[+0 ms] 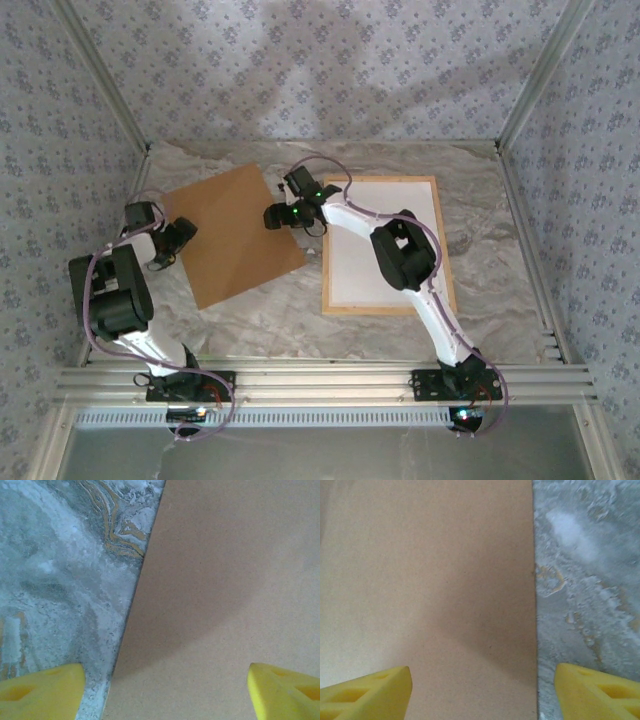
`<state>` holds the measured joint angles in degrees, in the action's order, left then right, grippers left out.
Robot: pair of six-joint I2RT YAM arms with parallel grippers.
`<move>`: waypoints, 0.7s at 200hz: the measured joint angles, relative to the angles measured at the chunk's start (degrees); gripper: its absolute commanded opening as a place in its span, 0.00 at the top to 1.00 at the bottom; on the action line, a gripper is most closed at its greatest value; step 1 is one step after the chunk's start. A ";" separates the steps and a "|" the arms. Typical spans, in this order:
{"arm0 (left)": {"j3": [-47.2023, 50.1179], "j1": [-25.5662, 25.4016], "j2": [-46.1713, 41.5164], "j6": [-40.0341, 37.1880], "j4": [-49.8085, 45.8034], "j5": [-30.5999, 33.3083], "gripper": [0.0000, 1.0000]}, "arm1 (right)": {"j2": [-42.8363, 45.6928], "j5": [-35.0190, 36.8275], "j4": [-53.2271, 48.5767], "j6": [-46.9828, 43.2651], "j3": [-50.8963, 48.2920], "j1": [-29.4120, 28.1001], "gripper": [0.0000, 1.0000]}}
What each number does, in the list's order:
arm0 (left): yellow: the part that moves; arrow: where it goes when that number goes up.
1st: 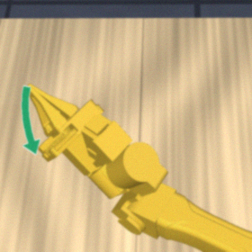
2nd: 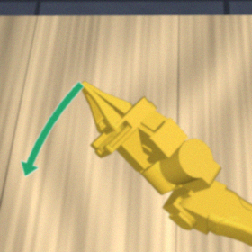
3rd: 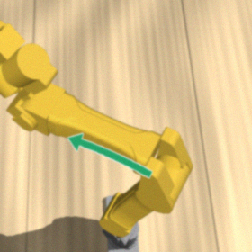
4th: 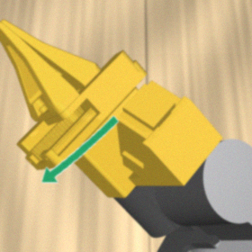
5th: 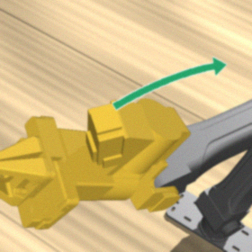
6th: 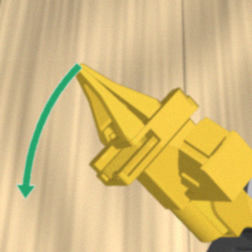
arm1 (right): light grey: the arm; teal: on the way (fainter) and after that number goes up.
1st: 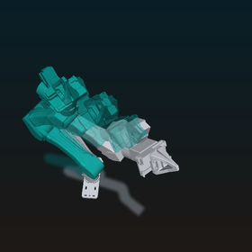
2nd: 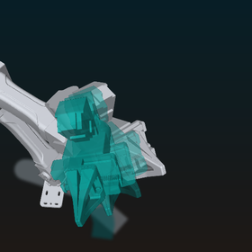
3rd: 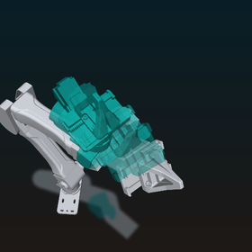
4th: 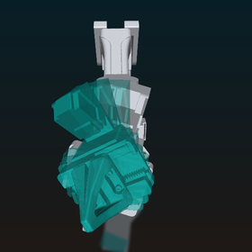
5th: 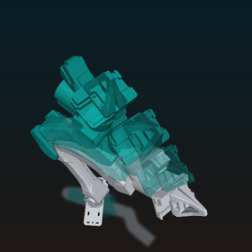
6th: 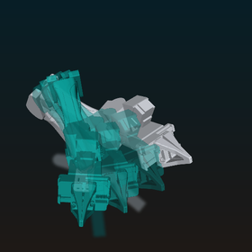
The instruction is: Put the photo into the frame
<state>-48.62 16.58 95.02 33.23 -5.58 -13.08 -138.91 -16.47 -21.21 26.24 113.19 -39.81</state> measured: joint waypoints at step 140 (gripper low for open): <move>-1.92 -1.92 2.91 -0.66 1.97 -4.17 0.21 | 11.02 -9.33 12.17 11.30 -21.51 1.11 0.32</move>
<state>-50.54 14.66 97.93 32.58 -3.62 -17.26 -127.90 -25.80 -9.04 37.54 91.68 -38.70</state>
